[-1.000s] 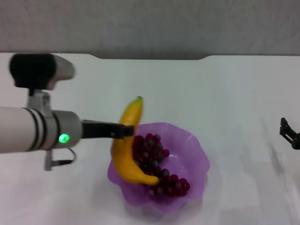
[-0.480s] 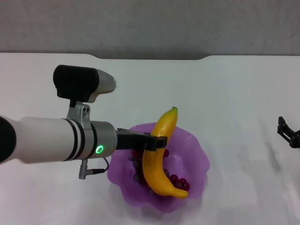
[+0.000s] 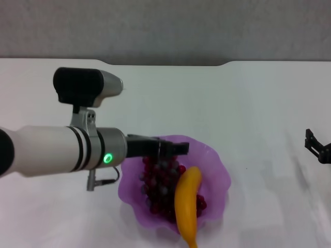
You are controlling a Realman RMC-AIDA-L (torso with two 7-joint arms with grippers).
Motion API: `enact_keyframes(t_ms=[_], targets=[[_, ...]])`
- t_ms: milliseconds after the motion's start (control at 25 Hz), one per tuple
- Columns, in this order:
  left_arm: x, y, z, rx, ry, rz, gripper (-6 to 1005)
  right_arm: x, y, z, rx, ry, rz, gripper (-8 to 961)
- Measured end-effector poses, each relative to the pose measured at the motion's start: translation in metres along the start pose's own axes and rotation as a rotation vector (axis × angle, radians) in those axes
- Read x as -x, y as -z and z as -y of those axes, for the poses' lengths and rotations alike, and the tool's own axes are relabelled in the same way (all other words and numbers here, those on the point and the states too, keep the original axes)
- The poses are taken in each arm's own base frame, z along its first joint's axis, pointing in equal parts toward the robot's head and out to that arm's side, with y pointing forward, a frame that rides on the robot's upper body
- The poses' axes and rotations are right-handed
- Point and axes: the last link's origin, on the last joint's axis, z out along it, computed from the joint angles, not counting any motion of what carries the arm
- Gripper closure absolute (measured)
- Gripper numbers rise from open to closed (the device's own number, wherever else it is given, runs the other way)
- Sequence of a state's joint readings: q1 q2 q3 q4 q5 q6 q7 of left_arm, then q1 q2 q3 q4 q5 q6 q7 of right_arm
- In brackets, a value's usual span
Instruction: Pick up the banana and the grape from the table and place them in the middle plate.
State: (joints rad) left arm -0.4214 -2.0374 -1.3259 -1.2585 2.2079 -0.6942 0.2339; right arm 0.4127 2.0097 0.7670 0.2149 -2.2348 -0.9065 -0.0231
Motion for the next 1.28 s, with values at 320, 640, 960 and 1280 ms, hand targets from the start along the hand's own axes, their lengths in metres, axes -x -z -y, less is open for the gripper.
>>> enact_keyframes(t_ms=[320, 640, 960, 1280], targets=[[-0.021, 0.055, 0.050, -0.175, -0.087, -0.257, 106, 0.002, -0.001, -0.003, 0.007, -0.005, 0.007, 59], [0.016, 0.072, 0.117, -0.529, -0.167, -0.436, 108, 0.002, -0.001, -0.006, 0.015, -0.007, 0.009, 59], [0.078, 0.057, 0.125, -0.698, -0.236, -0.658, 108, 0.004, -0.003, -0.009, 0.020, -0.014, 0.015, 59], [0.104, 0.076, 0.178, -0.735, -0.073, -0.719, 108, 0.009, -0.006, -0.011, 0.023, -0.016, 0.031, 59]])
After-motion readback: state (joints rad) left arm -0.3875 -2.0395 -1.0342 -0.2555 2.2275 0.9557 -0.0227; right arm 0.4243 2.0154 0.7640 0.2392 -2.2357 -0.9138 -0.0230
